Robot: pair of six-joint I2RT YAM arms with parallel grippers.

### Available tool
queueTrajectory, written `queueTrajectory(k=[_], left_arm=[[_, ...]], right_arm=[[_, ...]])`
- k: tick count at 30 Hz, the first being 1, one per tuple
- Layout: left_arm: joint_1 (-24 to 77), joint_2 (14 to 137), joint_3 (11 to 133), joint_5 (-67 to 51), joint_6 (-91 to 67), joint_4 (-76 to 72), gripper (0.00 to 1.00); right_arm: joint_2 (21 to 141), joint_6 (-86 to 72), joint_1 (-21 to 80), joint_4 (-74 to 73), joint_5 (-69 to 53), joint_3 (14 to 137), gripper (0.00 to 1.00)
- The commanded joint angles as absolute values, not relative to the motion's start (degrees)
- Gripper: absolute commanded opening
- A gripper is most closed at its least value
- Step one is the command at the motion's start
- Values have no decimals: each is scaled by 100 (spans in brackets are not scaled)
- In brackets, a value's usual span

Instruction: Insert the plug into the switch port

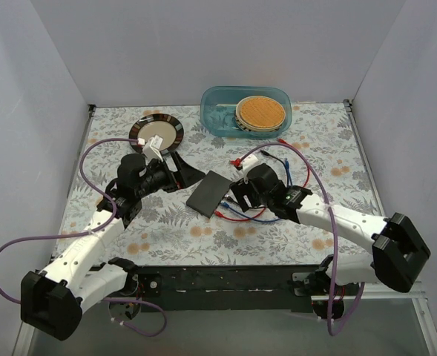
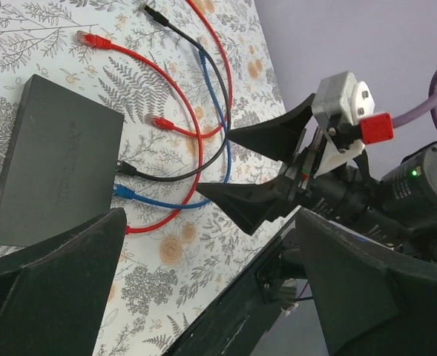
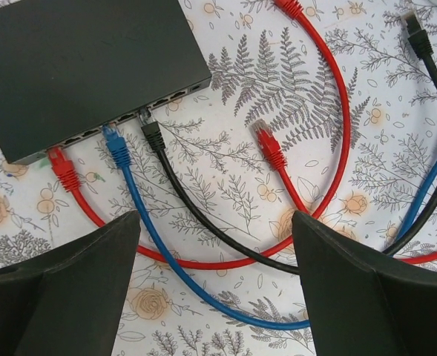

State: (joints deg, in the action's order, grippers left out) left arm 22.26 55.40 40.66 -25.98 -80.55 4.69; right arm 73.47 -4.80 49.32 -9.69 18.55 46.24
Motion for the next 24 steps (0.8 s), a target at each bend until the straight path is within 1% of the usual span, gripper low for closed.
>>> queueTrajectory(k=[1, 3, 5, 9, 10, 12, 19, 22, 24], left_arm=[[2241, 5642, 4078, -2759, -7928, 414, 98], [2250, 5695, 4087, -2804, -7919, 369, 98], [2250, 5792, 4122, -2804, -7840, 413, 98], [2241, 5906, 4104, -2830, -7796, 369, 98], [2250, 5924, 4113, -2847, -7796, 360, 98], [2241, 5985, 4096, -2891, -7796, 325, 98], [2250, 6082, 4052, -2944, -7796, 194, 98], [2241, 6126, 4008, -2988, -7778, 149, 98], [2250, 6135, 4017, -2980, -7735, 184, 98]], right_arm=[[7890, -449, 4720, -879, 2004, 5071, 87], [8120, -361, 4536, -870, 1943, 5282, 84], [8419, -308, 4413, -844, 1741, 5396, 77], [8744, -220, 3940, -642, 1346, 5449, 76], [8858, -228, 3833, -528, 1031, 5432, 74], [8956, -202, 3605, -449, 801, 5414, 74], [9447, -62, 3384, -290, 668, 5414, 72], [9650, -27, 3314, -255, 572, 5397, 66], [9781, -18, 3278, -237, 519, 5396, 60]])
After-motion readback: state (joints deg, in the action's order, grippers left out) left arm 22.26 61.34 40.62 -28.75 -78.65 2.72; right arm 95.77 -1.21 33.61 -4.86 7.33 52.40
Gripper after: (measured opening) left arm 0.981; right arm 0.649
